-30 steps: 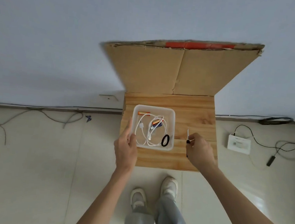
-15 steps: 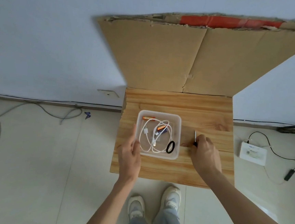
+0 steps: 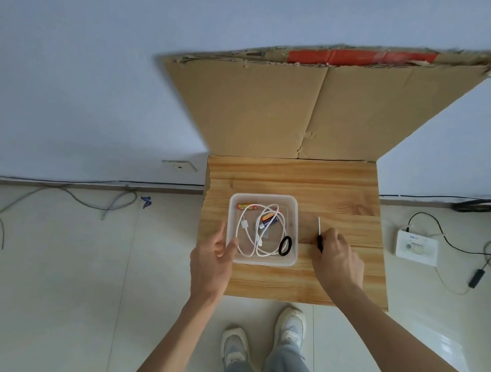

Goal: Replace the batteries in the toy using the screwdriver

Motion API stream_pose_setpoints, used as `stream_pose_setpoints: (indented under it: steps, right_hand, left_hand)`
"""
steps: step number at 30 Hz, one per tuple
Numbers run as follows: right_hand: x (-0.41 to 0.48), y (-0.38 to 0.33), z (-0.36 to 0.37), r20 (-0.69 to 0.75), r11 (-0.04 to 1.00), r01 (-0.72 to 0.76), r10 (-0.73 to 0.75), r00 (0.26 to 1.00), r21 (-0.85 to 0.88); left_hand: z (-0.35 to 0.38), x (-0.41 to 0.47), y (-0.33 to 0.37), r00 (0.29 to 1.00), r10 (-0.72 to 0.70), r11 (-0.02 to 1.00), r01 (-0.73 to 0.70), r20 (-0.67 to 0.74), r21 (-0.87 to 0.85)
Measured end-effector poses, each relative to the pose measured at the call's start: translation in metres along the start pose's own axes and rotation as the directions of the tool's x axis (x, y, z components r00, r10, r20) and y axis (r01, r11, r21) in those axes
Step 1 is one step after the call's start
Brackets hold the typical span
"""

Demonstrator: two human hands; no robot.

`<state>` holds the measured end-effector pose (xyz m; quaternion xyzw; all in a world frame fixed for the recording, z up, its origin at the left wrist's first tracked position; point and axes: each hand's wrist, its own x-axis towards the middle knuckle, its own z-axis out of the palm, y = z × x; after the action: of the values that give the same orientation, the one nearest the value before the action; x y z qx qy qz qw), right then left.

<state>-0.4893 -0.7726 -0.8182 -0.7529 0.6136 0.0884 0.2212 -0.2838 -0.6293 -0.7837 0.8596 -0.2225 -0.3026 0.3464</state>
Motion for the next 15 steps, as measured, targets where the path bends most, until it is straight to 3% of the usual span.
stream_pose_setpoints:
  steps: [7,10,15]
  right_hand:
    - [-0.053,-0.024,-0.048,0.081,0.996,-0.087,0.085,0.993,0.021]
    - [-0.086,-0.04,-0.09,0.159,0.991,-0.115,0.104,0.982,0.061]
    - [-0.151,-0.063,-0.172,0.259,0.977,-0.141,0.096,0.961,0.159]
  left_hand:
    - [-0.055,-0.01,0.046,0.97,0.092,0.923,-0.167,0.224,0.346]
    - [-0.077,-0.037,0.097,0.932,0.073,0.871,-0.233,0.355,0.432]
    - [-0.102,-0.085,0.165,0.813,0.171,0.685,-0.504,0.557,0.526]
